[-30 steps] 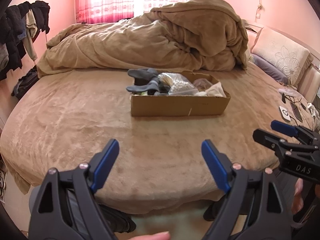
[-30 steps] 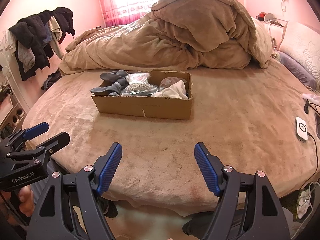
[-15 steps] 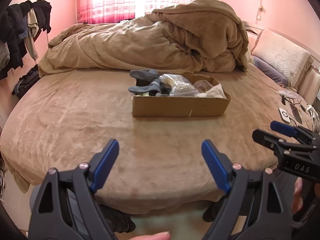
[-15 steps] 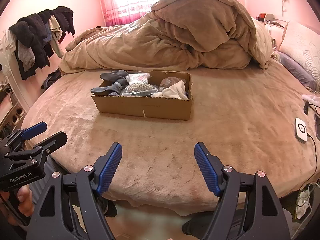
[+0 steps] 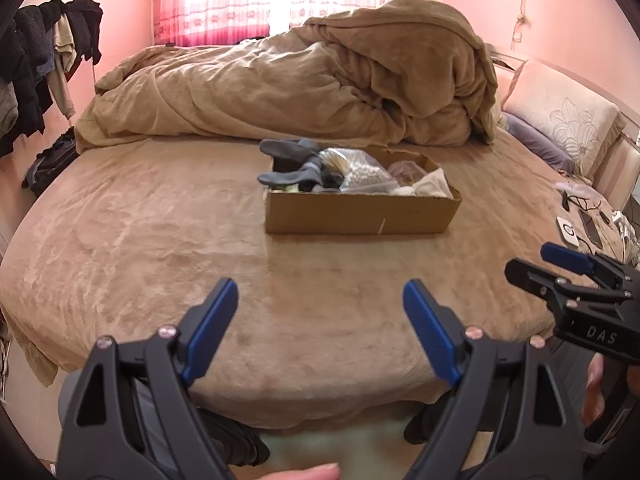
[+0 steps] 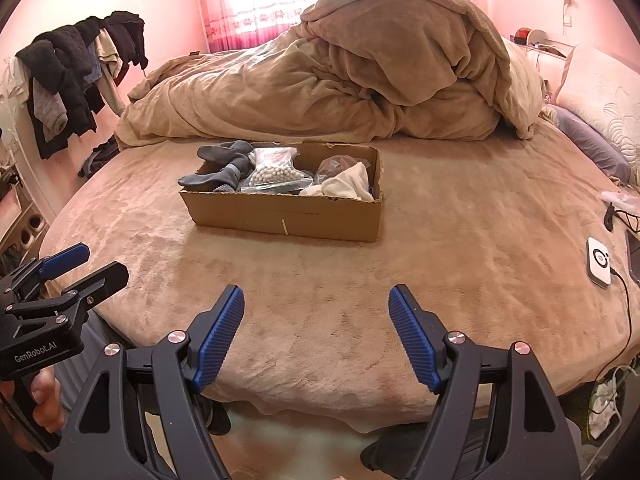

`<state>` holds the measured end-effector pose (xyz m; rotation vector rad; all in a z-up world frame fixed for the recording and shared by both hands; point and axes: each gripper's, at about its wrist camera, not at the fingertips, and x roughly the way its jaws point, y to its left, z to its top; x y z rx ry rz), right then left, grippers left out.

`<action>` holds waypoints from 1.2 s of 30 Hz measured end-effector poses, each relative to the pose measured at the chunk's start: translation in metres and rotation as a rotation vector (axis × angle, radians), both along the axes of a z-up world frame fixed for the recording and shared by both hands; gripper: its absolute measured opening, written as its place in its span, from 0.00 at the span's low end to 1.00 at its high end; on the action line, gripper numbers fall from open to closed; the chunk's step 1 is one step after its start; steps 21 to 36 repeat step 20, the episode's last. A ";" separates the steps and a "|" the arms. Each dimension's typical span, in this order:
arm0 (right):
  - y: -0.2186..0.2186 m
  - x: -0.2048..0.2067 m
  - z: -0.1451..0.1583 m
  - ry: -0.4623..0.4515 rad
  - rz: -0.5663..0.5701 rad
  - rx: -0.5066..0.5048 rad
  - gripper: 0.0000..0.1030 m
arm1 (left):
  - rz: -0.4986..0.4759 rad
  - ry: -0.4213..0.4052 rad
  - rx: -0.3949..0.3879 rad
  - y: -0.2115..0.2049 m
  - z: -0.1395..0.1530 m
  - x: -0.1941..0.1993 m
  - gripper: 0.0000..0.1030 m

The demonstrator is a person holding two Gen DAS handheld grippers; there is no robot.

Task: Organize objects

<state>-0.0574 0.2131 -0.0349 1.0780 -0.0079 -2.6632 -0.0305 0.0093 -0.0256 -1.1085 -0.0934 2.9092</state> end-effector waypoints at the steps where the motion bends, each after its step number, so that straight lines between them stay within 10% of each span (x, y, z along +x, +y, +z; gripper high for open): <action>1: 0.000 0.000 0.000 -0.001 0.000 0.000 0.75 | -0.002 -0.001 0.000 0.000 0.000 0.000 0.83; 36: -0.001 -0.014 -0.004 -0.002 0.029 0.040 0.75 | -0.072 -0.023 0.039 0.002 -0.005 -0.029 0.88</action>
